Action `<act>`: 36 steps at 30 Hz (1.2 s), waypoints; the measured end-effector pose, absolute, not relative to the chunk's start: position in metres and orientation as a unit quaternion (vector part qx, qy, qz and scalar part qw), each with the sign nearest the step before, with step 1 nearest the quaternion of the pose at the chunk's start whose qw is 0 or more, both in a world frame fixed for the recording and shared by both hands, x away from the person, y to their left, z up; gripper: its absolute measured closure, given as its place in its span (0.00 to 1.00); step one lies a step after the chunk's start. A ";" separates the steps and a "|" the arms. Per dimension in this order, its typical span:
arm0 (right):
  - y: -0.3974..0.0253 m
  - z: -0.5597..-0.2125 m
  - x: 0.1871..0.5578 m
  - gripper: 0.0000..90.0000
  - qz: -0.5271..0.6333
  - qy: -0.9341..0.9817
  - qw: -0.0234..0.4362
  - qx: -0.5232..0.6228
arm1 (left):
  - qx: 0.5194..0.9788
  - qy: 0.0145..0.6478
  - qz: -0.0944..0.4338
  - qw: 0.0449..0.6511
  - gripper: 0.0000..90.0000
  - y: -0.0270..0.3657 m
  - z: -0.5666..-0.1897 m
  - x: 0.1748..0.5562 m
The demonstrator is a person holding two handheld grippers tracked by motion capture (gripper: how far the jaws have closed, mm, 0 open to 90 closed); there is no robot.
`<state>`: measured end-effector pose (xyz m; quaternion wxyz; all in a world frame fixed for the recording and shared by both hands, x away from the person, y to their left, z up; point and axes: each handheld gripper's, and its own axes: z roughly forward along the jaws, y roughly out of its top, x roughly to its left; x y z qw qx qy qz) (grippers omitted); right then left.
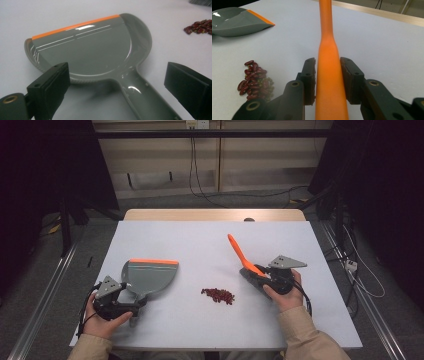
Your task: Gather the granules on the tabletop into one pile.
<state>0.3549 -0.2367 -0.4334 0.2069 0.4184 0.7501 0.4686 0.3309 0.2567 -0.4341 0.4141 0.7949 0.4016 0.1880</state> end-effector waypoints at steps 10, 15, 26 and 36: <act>-0.235 -0.434 0.355 0.74 0.467 0.754 0.211 0.411 | 0.803 0.415 0.179 0.389 0.08 0.255 -0.442 0.326; -0.235 -0.434 0.355 0.74 0.469 0.754 0.210 0.410 | 0.804 0.423 0.168 0.383 0.09 0.256 -0.443 0.326; -0.238 -0.435 0.356 0.75 0.470 0.751 0.210 0.414 | 0.808 0.418 0.150 0.387 0.32 0.266 -0.440 0.331; -0.238 -0.436 0.357 0.76 0.468 0.753 0.213 0.411 | 0.821 0.396 0.123 0.392 0.62 0.267 -0.443 0.340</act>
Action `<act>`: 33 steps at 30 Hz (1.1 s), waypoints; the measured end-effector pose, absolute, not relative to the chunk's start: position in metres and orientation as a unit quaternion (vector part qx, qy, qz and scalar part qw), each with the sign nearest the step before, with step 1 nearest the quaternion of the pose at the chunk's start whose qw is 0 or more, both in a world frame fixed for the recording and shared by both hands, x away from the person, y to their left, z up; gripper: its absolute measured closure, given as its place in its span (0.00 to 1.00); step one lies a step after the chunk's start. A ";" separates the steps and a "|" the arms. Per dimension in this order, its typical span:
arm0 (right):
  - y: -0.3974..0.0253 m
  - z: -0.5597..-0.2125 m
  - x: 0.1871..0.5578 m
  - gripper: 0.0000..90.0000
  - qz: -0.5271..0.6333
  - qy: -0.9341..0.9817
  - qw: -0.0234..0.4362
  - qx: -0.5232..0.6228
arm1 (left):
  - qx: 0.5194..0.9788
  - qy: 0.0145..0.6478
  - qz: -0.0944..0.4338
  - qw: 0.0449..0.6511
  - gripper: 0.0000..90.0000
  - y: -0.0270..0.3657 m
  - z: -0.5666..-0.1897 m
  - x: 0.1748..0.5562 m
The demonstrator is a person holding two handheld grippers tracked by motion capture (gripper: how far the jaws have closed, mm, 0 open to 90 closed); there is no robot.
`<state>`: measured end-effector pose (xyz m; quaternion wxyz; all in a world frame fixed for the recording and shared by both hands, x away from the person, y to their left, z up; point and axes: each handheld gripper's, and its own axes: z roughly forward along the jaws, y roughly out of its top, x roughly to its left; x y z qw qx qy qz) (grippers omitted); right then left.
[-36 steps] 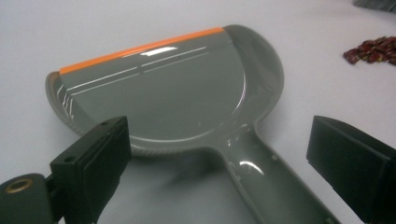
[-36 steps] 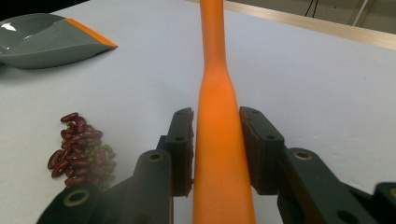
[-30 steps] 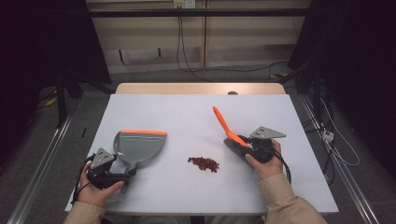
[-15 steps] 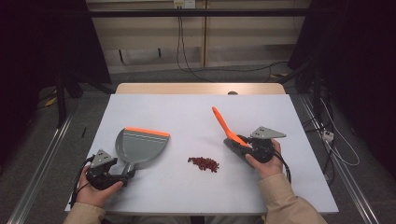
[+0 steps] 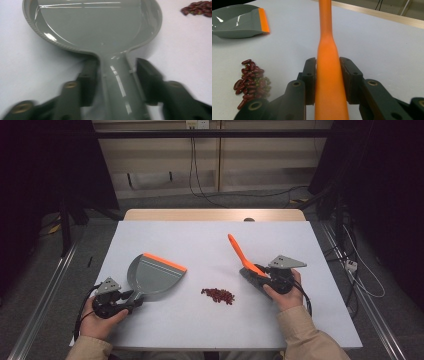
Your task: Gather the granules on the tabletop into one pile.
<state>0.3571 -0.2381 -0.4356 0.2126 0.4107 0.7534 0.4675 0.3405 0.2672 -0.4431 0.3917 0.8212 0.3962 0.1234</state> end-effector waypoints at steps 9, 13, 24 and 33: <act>-0.240 -0.436 0.358 0.77 0.467 0.750 0.217 0.415 | 0.809 0.396 0.145 0.410 0.70 0.272 -0.437 0.344; -0.241 -0.436 0.358 0.77 0.468 0.749 0.216 0.417 | 0.806 0.391 0.148 0.419 0.70 0.273 -0.433 0.345; -0.241 -0.437 0.358 0.77 0.469 0.748 0.215 0.418 | 0.812 0.365 0.141 0.432 0.70 0.269 -0.424 0.343; -0.241 -0.437 0.358 0.77 0.470 0.747 0.215 0.418 | 0.819 0.345 0.130 0.440 0.70 0.268 -0.418 0.339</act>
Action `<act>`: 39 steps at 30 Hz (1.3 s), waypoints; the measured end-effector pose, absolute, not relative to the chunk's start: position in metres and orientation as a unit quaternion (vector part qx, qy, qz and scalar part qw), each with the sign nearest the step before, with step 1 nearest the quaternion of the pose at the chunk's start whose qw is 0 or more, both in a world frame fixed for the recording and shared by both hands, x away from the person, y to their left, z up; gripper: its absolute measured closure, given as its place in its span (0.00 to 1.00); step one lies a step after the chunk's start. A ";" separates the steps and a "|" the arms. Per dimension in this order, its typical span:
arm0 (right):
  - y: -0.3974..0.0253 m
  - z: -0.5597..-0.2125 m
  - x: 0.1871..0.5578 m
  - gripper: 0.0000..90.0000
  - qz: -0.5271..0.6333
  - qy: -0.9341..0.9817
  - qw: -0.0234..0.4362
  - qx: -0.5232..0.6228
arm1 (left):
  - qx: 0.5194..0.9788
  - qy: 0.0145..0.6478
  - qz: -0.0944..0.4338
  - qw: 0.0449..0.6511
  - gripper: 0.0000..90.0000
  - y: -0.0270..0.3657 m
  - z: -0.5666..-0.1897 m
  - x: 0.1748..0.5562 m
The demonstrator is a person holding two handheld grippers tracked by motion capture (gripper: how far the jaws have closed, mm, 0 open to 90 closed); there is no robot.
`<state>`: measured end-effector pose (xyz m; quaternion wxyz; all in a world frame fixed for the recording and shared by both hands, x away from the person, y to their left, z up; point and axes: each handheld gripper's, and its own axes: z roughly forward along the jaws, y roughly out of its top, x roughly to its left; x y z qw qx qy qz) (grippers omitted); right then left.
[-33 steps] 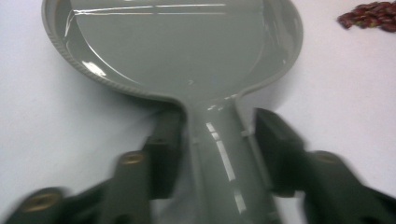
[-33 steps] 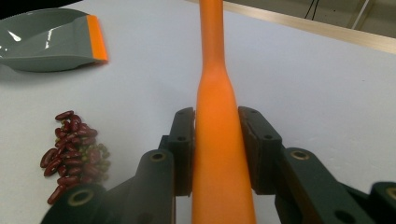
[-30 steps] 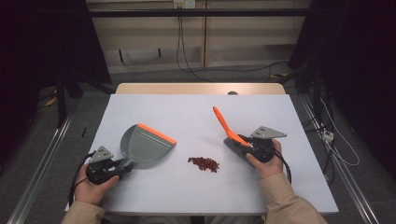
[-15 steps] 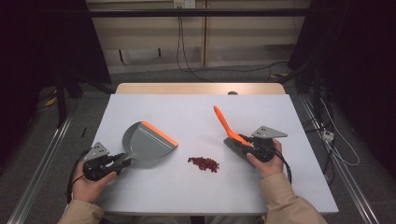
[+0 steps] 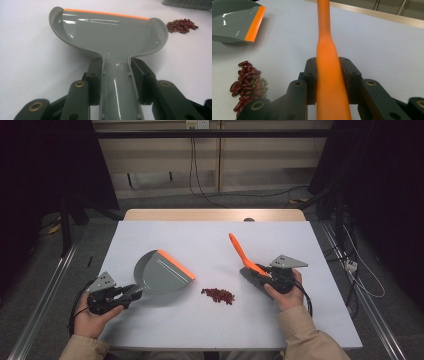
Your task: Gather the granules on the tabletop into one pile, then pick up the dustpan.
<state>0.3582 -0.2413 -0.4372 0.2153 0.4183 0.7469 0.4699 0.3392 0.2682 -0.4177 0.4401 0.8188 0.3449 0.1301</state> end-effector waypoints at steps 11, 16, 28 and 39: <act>-0.241 -0.438 0.359 0.78 0.471 0.745 0.216 0.420 | 0.834 0.318 0.110 0.437 0.70 0.269 -0.413 0.335; -0.241 -0.438 0.359 0.78 0.472 0.744 0.217 0.421 | 0.843 0.299 0.107 0.433 0.70 0.269 -0.413 0.333; -0.242 -0.438 0.360 0.78 0.472 0.745 0.217 0.420 | 0.856 0.276 0.088 0.429 0.70 0.261 -0.414 0.330; -0.241 -0.438 0.360 0.78 0.471 0.744 0.218 0.421 | 0.866 0.263 0.070 0.420 0.70 0.257 -0.417 0.329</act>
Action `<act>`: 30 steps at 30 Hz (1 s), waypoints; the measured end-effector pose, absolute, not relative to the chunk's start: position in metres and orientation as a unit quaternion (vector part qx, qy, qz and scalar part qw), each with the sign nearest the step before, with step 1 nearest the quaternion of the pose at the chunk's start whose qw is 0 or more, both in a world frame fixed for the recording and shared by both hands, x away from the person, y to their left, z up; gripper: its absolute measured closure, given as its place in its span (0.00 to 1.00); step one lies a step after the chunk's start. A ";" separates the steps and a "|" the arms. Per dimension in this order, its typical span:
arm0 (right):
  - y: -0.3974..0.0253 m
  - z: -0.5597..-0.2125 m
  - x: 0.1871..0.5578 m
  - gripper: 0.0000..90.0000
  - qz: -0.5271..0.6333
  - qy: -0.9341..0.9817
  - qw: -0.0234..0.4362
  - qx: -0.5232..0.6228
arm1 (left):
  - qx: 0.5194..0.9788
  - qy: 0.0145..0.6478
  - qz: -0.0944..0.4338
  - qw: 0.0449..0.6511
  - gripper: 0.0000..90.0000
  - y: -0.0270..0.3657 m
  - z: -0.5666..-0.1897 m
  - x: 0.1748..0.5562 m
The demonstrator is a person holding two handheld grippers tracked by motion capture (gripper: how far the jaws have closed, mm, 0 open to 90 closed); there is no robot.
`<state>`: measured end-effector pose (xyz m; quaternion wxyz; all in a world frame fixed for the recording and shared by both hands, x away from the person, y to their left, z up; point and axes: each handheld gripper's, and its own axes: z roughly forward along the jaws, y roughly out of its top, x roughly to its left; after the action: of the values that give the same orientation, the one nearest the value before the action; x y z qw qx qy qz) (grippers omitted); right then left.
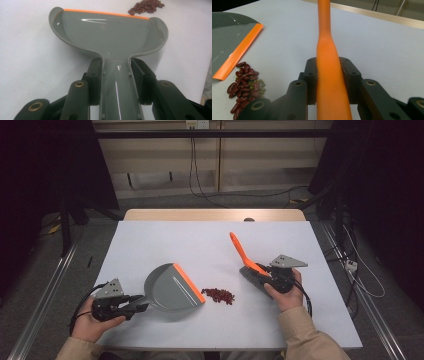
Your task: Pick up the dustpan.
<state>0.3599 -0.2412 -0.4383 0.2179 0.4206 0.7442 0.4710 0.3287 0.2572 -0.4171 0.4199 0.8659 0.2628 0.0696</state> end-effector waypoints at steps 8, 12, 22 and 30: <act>-0.242 -0.438 0.360 0.78 0.470 0.745 0.219 0.420 | 0.868 0.255 0.058 0.423 0.70 0.257 -0.417 0.326; -0.241 -0.437 0.360 0.77 0.464 0.749 0.223 0.418 | 0.874 0.238 0.041 0.421 0.70 0.254 -0.418 0.325; -0.243 -0.430 0.357 0.73 0.447 0.754 0.222 0.427 | 0.871 0.235 0.028 0.431 0.69 0.250 -0.427 0.329; -0.246 -0.427 0.351 0.78 0.429 0.754 0.228 0.443 | 0.884 0.230 0.016 0.407 0.63 0.241 -0.435 0.332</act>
<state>0.3507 -0.2455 -0.4274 0.2279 0.4429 0.7536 0.4289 0.3316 0.2413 -0.4351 0.4065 0.8840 0.2303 0.0162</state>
